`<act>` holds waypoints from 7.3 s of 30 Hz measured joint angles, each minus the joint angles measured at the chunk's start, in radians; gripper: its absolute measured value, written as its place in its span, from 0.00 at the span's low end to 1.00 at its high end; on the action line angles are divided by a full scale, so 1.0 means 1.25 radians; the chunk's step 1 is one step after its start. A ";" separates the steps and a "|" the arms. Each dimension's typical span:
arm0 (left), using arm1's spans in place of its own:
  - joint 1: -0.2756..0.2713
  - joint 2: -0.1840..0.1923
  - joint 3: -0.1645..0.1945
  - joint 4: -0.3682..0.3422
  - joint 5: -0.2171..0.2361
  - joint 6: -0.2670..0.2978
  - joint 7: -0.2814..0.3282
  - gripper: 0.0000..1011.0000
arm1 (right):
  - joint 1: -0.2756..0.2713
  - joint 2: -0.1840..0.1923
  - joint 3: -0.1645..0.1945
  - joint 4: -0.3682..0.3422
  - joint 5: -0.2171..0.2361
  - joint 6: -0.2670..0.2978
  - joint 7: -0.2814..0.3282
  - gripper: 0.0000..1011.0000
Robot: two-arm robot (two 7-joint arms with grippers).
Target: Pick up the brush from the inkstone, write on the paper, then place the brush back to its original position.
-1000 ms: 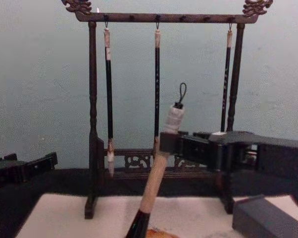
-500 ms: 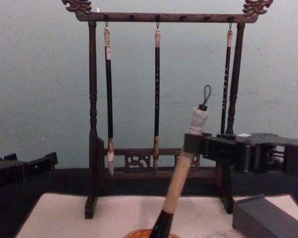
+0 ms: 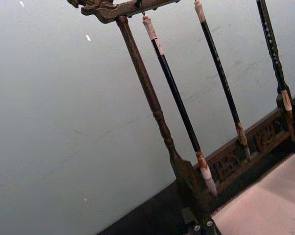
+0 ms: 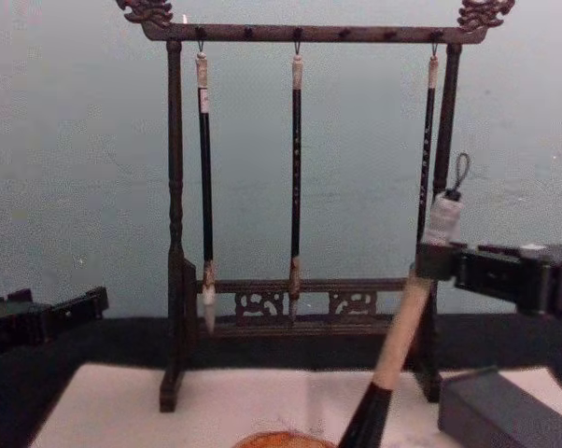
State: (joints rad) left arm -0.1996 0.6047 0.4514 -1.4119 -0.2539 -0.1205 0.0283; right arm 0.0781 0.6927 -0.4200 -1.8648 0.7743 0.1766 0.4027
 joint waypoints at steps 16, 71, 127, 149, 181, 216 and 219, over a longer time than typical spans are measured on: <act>0.000 0.000 0.000 0.000 0.000 0.000 0.000 0.99 | -0.021 0.011 0.040 -0.043 0.045 -0.035 0.023 0.15; 0.000 0.000 0.000 0.000 0.000 0.000 0.000 0.99 | -0.032 0.009 0.013 0.022 0.061 -0.041 0.015 0.15; 0.000 0.000 0.000 0.000 0.000 0.000 0.000 0.99 | -0.035 -0.010 -0.016 0.030 0.056 -0.053 0.031 0.15; 0.000 0.000 0.000 0.000 0.000 0.000 0.000 0.99 | -0.080 -0.006 0.082 0.013 0.186 -0.066 0.008 0.15; 0.000 0.000 0.000 0.000 0.000 0.000 0.000 0.99 | 0.021 -0.125 0.047 0.151 0.337 -0.048 -0.189 0.15; 0.000 0.000 0.000 0.000 0.000 0.000 0.000 0.99 | 0.049 -0.148 0.011 0.213 0.368 -0.061 -0.204 0.15; 0.000 0.000 0.000 0.000 0.000 0.000 0.000 0.99 | 0.049 -0.151 0.010 0.219 0.369 -0.063 -0.205 0.15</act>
State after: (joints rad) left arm -0.1995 0.6046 0.4514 -1.4120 -0.2539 -0.1205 0.0283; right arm 0.1390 0.5033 -0.4074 -1.5913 1.2360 0.0977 0.1465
